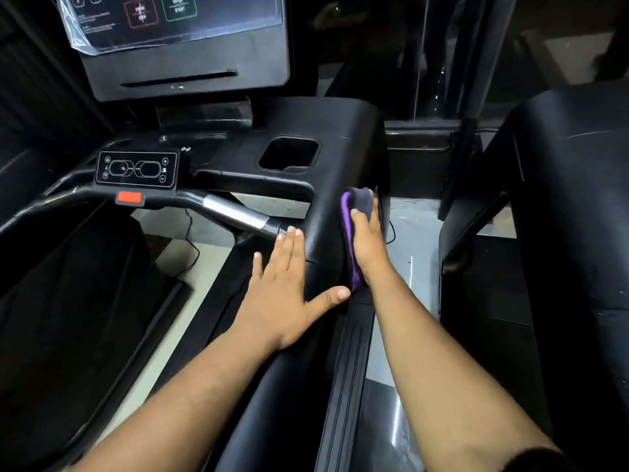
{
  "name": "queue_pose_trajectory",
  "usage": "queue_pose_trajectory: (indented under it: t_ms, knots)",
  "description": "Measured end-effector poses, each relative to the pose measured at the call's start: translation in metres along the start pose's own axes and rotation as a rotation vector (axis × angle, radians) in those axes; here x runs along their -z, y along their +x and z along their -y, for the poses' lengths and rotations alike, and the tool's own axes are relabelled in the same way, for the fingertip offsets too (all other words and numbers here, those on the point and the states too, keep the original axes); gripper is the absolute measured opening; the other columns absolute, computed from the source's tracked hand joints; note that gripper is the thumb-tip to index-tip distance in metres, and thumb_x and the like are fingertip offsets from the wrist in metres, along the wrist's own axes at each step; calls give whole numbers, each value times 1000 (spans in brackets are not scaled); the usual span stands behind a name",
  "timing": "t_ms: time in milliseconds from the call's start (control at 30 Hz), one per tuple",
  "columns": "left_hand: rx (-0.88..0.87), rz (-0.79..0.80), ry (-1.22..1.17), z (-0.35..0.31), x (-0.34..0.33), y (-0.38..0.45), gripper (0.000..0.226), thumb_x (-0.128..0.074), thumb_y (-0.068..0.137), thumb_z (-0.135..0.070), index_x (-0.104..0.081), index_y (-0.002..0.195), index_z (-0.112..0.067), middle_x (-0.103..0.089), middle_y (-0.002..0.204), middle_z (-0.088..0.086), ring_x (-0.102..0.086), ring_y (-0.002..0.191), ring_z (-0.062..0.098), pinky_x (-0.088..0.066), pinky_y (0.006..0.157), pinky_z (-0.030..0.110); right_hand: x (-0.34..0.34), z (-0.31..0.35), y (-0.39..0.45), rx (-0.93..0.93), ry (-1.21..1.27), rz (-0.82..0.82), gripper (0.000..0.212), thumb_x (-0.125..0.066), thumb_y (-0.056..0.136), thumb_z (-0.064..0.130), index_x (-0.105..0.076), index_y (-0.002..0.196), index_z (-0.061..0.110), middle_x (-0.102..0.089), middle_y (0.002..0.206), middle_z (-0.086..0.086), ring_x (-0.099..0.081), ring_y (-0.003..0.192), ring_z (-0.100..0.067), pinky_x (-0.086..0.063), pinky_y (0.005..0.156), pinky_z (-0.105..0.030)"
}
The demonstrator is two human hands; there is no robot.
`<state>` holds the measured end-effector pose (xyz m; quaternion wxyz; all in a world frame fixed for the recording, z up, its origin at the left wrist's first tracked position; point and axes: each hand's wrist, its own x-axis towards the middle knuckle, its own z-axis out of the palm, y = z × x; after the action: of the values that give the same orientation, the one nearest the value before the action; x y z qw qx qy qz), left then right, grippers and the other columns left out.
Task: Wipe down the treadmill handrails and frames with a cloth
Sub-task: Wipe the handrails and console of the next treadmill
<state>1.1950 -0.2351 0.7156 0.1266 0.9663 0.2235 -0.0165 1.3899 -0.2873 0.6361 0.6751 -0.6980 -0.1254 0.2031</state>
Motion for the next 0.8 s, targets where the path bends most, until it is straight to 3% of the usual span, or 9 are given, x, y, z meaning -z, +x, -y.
queue_pose_trajectory:
  t_ms: [67, 100, 233, 300, 400, 500, 667, 800]
  knots:
    - [0, -12, -21, -1, 1, 12, 129, -6, 65, -103, 20, 161, -21, 25, 169, -8, 25, 154, 6, 6, 128, 50, 2, -14, 0, -142, 107, -1, 84, -46, 78, 66, -32, 158, 41, -36, 163, 9, -34, 149, -12, -27, 125, -45]
    - [-2, -12, -26, -2, 2, 16, 129, -7, 66, -103, 20, 161, -21, 26, 168, -8, 26, 154, 7, 6, 128, 50, -1, -18, -13, -141, 122, -3, 86, -46, 78, 67, -30, 158, 43, -34, 165, 10, -31, 151, -10, -26, 125, -45]
    - [-2, -27, 36, -3, 1, 34, 125, -1, 65, -102, 23, 158, -23, 27, 167, -7, 28, 153, 9, 11, 127, 51, -15, -4, -66, 92, -107, 46, 79, -47, 89, 51, -16, 161, 41, -4, 171, 15, 0, 157, -7, 0, 129, -38]
    - [12, -42, 63, -5, 3, 43, 126, 4, 65, -101, 20, 160, -21, 25, 168, -5, 29, 153, 9, 13, 126, 53, -14, 12, -36, 213, -316, 81, 70, -50, 98, 40, -17, 160, 45, 4, 171, 19, 10, 157, -9, 1, 126, -45]
    - [47, -52, 79, -8, 8, 59, 132, 11, 60, -102, 19, 162, -17, 24, 169, -5, 31, 151, 8, 14, 124, 57, -11, 42, 38, 250, -490, 105, 62, -48, 103, 39, -23, 160, 44, 5, 171, 18, 11, 158, -14, -6, 125, -61]
    - [49, -54, 154, -9, 11, 71, 133, 14, 60, -101, 17, 162, -15, 20, 171, -1, 27, 153, 10, 13, 123, 61, -10, 63, 65, 198, -586, 122, 61, -43, 103, 42, -21, 160, 43, 7, 171, 18, 13, 158, -16, -10, 121, -68]
    - [82, -72, 209, -7, 10, 78, 128, 19, 62, -99, 23, 157, -14, 22, 169, 3, 27, 154, 15, 19, 120, 63, -14, 45, 9, 321, -726, 229, 63, -48, 102, 41, -21, 160, 45, 5, 170, 22, 18, 156, -11, -1, 119, -69]
    - [126, -43, 184, -5, 15, 84, 134, 22, 57, -100, 21, 160, -15, 26, 168, 0, 29, 153, 13, 20, 119, 64, -16, 71, 69, 364, -833, 238, 60, -47, 101, 48, -27, 157, 45, 1, 171, 19, 15, 157, -13, -6, 116, -76]
